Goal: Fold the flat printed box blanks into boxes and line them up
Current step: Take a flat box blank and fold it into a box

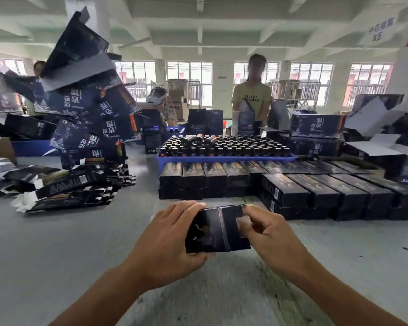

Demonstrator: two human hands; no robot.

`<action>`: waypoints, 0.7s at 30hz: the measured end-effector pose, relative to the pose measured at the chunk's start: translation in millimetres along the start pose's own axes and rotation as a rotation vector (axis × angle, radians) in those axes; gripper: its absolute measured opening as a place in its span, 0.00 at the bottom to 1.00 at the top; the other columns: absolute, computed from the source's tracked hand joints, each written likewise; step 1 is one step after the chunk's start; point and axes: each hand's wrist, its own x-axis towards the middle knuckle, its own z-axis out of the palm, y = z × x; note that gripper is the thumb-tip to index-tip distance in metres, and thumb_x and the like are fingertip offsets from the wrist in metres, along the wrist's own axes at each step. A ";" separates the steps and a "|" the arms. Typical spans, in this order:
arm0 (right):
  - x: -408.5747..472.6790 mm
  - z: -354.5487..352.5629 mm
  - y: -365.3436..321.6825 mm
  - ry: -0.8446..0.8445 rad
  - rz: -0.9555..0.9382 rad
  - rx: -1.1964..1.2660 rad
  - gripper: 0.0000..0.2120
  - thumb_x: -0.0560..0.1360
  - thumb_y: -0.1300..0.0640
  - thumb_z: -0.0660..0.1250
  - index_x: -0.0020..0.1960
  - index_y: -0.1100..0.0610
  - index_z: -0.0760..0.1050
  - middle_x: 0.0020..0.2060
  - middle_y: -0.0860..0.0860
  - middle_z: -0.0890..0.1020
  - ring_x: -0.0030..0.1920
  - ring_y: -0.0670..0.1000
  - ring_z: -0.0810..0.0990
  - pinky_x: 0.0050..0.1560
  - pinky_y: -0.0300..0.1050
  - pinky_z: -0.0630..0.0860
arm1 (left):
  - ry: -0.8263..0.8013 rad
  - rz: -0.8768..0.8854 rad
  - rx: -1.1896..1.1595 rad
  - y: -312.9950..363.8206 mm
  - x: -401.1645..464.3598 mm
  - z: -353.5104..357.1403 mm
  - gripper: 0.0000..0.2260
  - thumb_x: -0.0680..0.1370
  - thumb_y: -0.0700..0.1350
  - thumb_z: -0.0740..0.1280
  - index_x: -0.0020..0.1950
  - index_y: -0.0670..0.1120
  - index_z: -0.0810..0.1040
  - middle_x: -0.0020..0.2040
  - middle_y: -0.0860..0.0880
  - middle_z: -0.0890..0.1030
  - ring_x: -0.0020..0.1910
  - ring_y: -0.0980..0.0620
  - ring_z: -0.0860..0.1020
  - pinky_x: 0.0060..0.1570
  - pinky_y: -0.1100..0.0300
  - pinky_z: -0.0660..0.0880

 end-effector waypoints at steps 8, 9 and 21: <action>-0.1 -1.3 -1.9 -0.006 0.010 0.035 0.15 0.81 0.57 0.67 0.65 0.44 0.76 0.52 0.40 0.84 0.53 0.42 0.83 0.52 0.43 0.81 | 0.049 0.210 0.268 7.4 1.7 -9.5 0.42 0.70 0.56 0.76 0.80 0.60 0.58 0.74 0.43 0.70 0.64 0.42 0.76 0.60 0.44 0.77; -0.2 -1.7 -1.7 -0.006 0.007 0.039 0.16 0.81 0.58 0.67 0.65 0.43 0.76 0.50 0.39 0.84 0.51 0.42 0.83 0.51 0.42 0.81 | 0.048 0.213 0.276 9.0 2.0 -9.9 0.42 0.70 0.55 0.76 0.79 0.60 0.58 0.73 0.43 0.70 0.64 0.42 0.77 0.60 0.43 0.77; -3.8 1.7 -1.9 0.026 -0.036 0.066 0.27 0.80 0.60 0.67 0.67 0.31 0.67 0.46 0.40 0.84 0.44 0.44 0.85 0.44 0.40 0.83 | 0.005 0.157 0.148 11.5 1.8 -7.0 0.33 0.72 0.53 0.65 0.77 0.60 0.62 0.71 0.47 0.69 0.61 0.45 0.78 0.53 0.52 0.80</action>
